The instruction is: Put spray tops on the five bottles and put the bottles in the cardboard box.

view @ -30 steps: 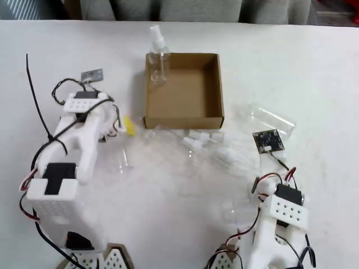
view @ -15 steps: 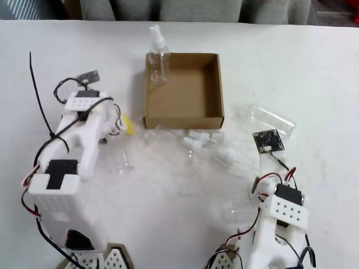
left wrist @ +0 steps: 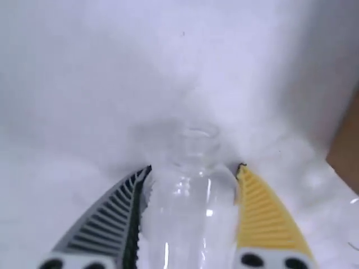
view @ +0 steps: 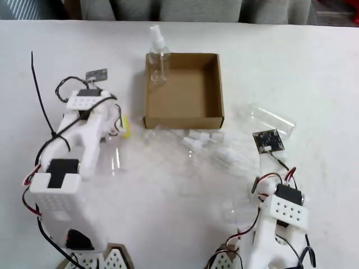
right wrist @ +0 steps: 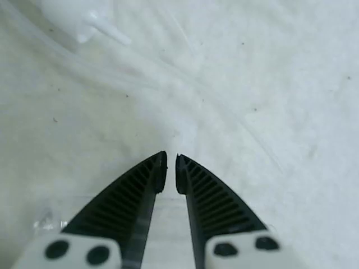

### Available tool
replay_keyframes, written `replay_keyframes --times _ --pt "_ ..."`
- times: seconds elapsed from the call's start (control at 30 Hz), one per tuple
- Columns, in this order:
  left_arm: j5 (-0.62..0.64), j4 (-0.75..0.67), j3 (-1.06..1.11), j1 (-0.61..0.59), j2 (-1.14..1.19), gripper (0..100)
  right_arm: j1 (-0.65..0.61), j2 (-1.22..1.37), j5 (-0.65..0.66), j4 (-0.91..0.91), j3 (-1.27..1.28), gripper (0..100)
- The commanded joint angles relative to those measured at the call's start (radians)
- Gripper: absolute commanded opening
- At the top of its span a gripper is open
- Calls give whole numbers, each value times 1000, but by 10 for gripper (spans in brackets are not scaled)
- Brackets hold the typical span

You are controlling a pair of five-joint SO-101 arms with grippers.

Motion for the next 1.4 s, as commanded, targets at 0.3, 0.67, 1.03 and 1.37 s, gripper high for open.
replay_keyframes --times 0.3,0.67,1.03,1.37 --pt "-38 -269 407 2 -507 23 -1 -4 5 5 -5 17" --pt "-38 -578 773 8 -946 24 -1 -4 3 7 -5 17" --pt "-37 -833 1020 10 -1349 24 -1 -4 3 7 -3 17" --pt "-103 -1096 1395 111 -1735 24 -1 -12 -2 7 -3 17"
